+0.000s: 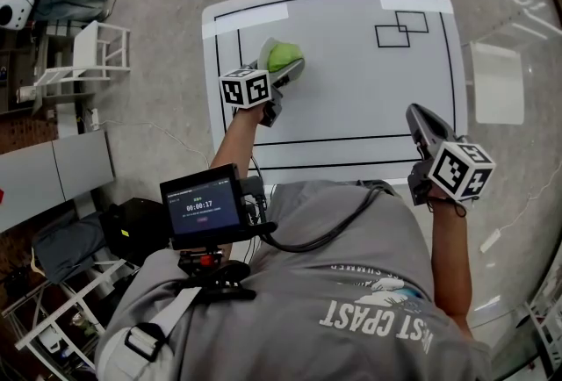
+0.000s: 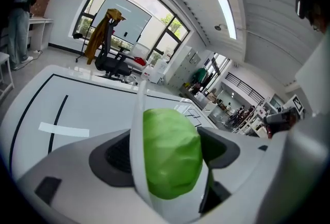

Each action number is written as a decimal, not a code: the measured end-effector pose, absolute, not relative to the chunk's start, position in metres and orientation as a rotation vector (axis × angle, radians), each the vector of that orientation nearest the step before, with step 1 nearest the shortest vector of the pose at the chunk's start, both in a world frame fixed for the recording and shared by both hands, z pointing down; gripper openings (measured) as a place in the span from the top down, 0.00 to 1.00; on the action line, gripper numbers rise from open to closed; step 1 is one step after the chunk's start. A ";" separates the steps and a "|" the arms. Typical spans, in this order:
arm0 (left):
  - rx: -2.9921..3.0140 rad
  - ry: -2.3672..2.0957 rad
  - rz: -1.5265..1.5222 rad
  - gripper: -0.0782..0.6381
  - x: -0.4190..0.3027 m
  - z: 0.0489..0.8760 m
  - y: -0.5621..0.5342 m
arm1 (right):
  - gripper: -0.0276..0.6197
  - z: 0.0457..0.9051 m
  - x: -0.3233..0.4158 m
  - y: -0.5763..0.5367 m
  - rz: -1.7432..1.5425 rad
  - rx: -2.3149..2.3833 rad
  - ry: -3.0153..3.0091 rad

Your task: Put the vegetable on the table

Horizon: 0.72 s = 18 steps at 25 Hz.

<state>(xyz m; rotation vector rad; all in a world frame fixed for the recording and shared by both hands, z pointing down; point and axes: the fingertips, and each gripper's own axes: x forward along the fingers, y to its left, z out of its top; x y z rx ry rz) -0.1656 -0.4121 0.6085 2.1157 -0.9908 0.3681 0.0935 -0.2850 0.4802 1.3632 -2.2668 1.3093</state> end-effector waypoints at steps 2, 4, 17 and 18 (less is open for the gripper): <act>2.127 -0.996 0.386 0.38 -0.166 0.608 -0.413 | 0.95 0.480 0.094 -0.285 1.310 1.365 -2.266; 2.140 -0.997 0.401 0.36 -0.166 0.608 -0.415 | 0.95 0.481 0.094 -0.285 1.311 1.368 -2.263; 2.065 -1.020 0.339 0.33 -0.191 0.621 -0.410 | 0.95 0.484 0.095 -0.283 1.311 1.358 -2.250; 2.053 -1.016 0.338 0.33 -0.192 0.624 -0.407 | 0.95 0.484 0.094 -0.283 1.312 1.354 -2.250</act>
